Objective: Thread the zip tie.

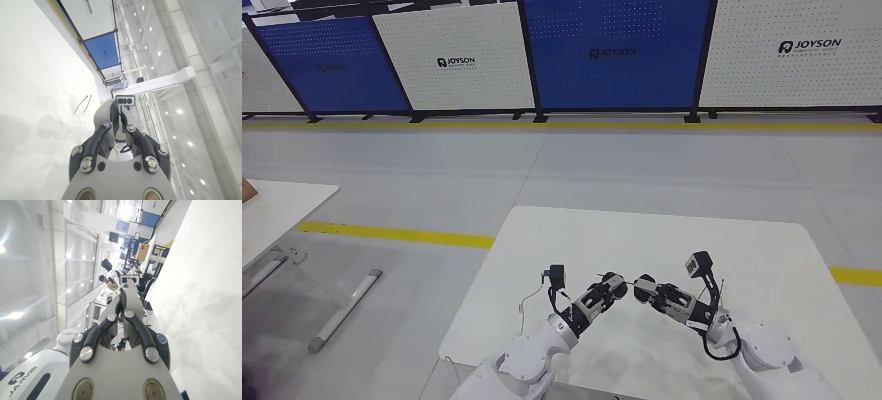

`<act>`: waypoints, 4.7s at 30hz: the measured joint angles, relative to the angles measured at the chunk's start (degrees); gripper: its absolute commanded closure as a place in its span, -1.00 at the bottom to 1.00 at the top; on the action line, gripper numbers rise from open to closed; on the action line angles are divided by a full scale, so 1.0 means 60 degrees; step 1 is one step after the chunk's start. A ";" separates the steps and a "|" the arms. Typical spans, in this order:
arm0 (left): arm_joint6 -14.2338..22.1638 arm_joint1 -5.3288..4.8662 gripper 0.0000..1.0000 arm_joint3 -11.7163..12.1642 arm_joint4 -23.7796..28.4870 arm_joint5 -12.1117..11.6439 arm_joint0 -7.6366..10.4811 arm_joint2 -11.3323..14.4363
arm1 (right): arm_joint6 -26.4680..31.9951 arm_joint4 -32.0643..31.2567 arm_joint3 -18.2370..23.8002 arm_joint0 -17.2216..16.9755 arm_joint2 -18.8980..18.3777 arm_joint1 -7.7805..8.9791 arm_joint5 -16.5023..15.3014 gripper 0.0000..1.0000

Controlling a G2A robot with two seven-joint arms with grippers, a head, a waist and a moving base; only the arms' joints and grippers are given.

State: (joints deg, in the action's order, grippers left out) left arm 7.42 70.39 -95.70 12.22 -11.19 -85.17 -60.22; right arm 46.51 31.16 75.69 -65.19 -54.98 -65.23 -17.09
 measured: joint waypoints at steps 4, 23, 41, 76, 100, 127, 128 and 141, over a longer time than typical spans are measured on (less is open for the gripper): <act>-0.0009 0.0006 1.00 0.0002 -0.0028 -0.0010 -0.0003 0.0007 | 0.0000 0.0000 0.0000 0.0000 0.0000 0.0000 0.0000 1.00; -0.0228 -0.0010 1.00 -0.0018 -0.0067 0.0219 -0.0123 -0.0240 | -0.0268 -0.0115 0.0411 -0.0394 -0.0496 0.0044 0.0315 -1.00; -0.0215 -0.0136 1.00 -0.0041 -0.0399 0.0435 -0.0557 -0.0781 | -0.0442 0.0312 0.0586 -0.0829 -0.1343 0.0170 0.0065 -1.00; -0.0349 -0.0304 1.00 -0.4041 0.0892 0.1736 -0.1761 -0.2446 | -0.0442 0.0312 0.0586 -0.0829 -0.1343 0.0170 0.0065 -1.00; 0.0058 -0.0353 1.00 -0.4469 0.0008 0.1152 -0.2061 -0.2985 | -0.0442 0.0312 0.0586 -0.0829 -0.1343 0.0170 0.0065 -1.00; -0.0228 -0.0289 1.00 -0.2667 -0.1301 0.1152 -0.1490 -0.2320 | -0.0442 0.0312 0.0586 -0.0829 -0.1343 0.0170 0.0065 -1.00; -0.0159 -0.0283 1.00 -0.2456 -0.1318 0.1183 -0.1406 -0.2255 | -0.0442 0.0312 0.0586 -0.0829 -0.1343 0.0170 0.0065 -1.00; 0.0286 -0.0246 1.00 -0.1941 -0.1123 0.0954 -0.1050 -0.1964 | -0.0442 0.0312 0.0586 -0.0829 -0.1343 0.0170 0.0065 -1.00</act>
State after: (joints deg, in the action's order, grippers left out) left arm 9.13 68.91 -107.35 5.48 -5.47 -91.47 -72.01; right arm 43.85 33.04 79.21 -70.16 -63.04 -64.22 -16.70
